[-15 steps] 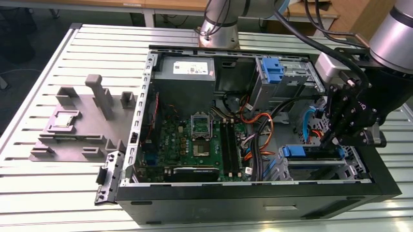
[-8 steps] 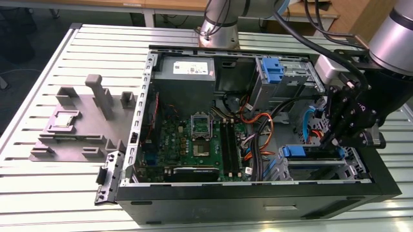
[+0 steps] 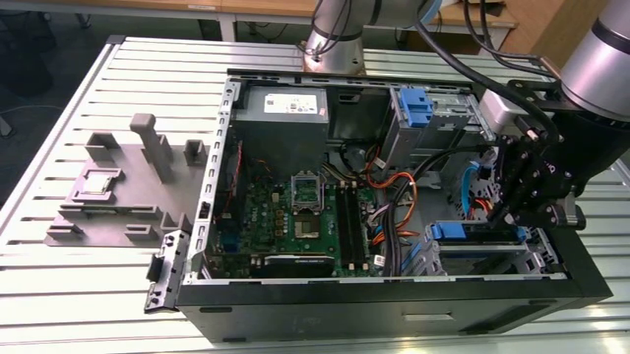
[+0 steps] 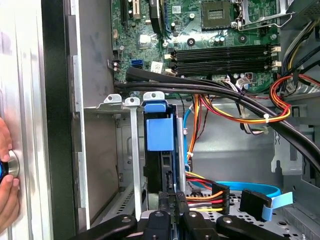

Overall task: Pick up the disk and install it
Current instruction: 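Insert the first disk wire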

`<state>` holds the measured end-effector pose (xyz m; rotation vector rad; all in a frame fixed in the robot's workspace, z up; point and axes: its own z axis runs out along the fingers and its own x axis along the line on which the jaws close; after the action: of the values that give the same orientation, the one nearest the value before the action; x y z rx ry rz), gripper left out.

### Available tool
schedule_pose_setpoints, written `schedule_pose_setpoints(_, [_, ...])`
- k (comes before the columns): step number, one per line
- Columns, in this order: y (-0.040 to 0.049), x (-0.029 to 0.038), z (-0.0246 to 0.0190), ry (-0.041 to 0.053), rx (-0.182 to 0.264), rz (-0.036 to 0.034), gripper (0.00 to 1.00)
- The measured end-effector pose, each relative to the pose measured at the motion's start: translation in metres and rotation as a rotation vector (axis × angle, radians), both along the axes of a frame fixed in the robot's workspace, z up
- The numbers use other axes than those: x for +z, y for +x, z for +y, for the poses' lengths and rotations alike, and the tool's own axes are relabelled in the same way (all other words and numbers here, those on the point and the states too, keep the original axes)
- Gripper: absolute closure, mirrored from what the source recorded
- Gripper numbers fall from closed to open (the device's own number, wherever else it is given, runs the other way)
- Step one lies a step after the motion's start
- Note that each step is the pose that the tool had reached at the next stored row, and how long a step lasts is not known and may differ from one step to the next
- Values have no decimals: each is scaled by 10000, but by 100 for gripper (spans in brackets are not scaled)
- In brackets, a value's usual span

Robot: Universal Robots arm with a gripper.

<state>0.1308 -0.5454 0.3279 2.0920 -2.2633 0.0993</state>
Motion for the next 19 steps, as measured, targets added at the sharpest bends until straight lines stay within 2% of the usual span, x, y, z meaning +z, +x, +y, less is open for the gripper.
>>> schedule_pose_setpoints(17, [0,14,0,15,0,3,84])
schedule_pose_setpoints(18, [0,14,0,15,0,3,82])
schedule_pose_setpoints(19, [0,15,0,15,0,3,77])
